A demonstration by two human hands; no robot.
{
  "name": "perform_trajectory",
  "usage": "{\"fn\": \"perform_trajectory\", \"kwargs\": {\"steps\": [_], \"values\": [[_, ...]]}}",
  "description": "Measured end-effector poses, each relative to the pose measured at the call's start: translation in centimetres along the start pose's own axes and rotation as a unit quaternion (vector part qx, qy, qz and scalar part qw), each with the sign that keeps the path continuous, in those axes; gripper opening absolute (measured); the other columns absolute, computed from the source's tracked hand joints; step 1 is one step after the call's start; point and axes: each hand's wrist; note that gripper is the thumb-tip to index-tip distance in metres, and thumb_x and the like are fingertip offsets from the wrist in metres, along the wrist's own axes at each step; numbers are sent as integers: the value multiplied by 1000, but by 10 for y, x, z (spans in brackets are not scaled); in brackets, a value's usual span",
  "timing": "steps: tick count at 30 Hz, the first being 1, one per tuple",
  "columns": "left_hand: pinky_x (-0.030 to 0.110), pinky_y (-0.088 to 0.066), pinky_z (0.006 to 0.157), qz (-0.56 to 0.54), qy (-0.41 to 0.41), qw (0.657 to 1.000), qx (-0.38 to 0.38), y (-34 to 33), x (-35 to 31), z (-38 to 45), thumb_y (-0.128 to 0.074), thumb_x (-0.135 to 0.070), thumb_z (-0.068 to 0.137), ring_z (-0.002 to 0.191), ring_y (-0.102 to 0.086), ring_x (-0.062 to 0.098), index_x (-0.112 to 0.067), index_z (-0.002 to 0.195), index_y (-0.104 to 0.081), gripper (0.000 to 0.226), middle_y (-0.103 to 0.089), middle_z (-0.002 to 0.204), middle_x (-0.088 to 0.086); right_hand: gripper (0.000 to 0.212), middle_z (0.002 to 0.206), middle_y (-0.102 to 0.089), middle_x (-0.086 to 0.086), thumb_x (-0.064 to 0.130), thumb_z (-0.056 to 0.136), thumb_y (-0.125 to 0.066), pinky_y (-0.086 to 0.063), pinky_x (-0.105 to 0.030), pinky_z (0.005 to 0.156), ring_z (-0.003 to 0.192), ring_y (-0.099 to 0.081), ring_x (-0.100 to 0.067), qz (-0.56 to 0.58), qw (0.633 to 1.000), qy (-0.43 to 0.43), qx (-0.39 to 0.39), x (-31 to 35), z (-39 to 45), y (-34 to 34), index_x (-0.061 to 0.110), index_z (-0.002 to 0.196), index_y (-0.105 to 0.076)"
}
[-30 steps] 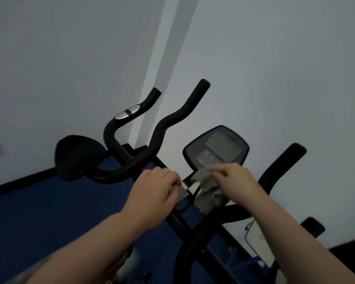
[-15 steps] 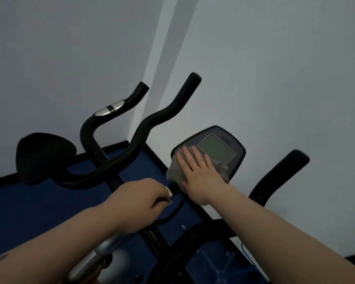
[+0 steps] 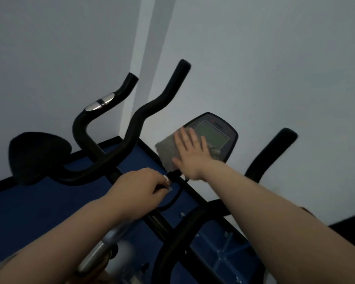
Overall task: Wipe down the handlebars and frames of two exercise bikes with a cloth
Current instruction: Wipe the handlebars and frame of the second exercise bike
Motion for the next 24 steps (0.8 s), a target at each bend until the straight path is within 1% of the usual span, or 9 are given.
{"fn": "perform_trajectory", "kwargs": {"steps": [3, 7, 9, 11, 13, 16, 19, 21, 24], "values": [[34, -52, 79, 3, -2, 1000, 10, 3, -2, -2, -44, -47, 92, 98, -60, 7, -40, 108, -65, 27, -63, 105, -16, 75, 153, 35, 1, 50, 98, -23, 19, -46, 111, 139, 33, -22, 4, 998, -12, 69, 1, -36, -12, 21, 146, 27], [24, -46, 72, 7, -8, 1000, 7, 6, -3, -4, -43, -49, 92, 94, -57, 1, -40, 108, -64, 28, -61, 100, -18, 77, 149, 40, 0, 53, 98, -22, 13, -47, 114, 138, 35, -25, 23, 980, -151, 127, -18, -49, -5, 20, 143, 31], [23, -46, 71, 6, -7, 1000, 3, 6, -3, -4, -42, -50, 92, 93, -56, -1, -38, 106, -64, 28, -62, 99, -18, 79, 147, 43, -3, 55, 97, -18, 11, -48, 114, 137, 36, -29, 41, 969, -220, 106, -24, -42, -9, 16, 139, 35], [24, -49, 76, -2, -2, 1000, -8, 5, -4, -5, -43, -49, 92, 96, -56, -1, -36, 104, -64, 28, -63, 100, -17, 77, 146, 44, -9, 56, 96, -13, 12, -50, 113, 136, 37, -33, 48, 964, -253, 64, -29, -27, -8, 14, 133, 40], [24, -49, 79, -8, 1, 1000, -20, 4, -3, -4, -44, -47, 92, 100, -54, -3, -35, 104, -65, 27, -63, 102, -18, 76, 148, 41, -12, 56, 95, -11, 17, -52, 111, 136, 36, -35, 76, 961, -267, 11, -37, -4, 0, 14, 136, 37], [21, -45, 78, -10, 4, 1000, -25, 2, -2, -1, -46, -44, 92, 105, -51, -4, -37, 107, -66, 26, -62, 106, -21, 73, 155, 29, -13, 55, 96, -12, 21, -50, 109, 140, 29, -34, 70, 972, -214, -64, -47, 27, 14, 14, 147, 22], [20, -44, 79, -1, 4, 1000, -21, 2, -3, -1, -46, -43, 93, 106, -50, -5, -38, 111, -65, 26, -61, 110, -22, 69, 159, 19, -10, 51, 98, -13, 19, -48, 111, 143, 23, -30, 47, 979, -157, -118, -40, 42, 16, 14, 151, 13], [20, -43, 77, 5, 2, 1000, -16, 3, -3, -2, -46, -42, 93, 105, -50, -5, -38, 112, -64, 27, -61, 109, -22, 68, 158, 21, -9, 50, 99, -14, 18, -49, 112, 143, 24, -29, 42, 986, -125, -100, -23, 36, 16, 16, 150, 15], [23, -45, 77, 18, -4, 1000, -11, 5, -4, -5, -44, -42, 93, 105, -51, -3, -39, 112, -64, 27, -62, 107, -22, 71, 156, 29, -6, 47, 99, -21, 19, -48, 112, 141, 31, -27, 25, 998, -47, -32, 6, 3, 0, 17, 148, 20]]}}
Point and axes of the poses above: each hand's wrist, its own z-axis towards the middle knuckle, its own y-axis out of the back of the hand, x = y × z
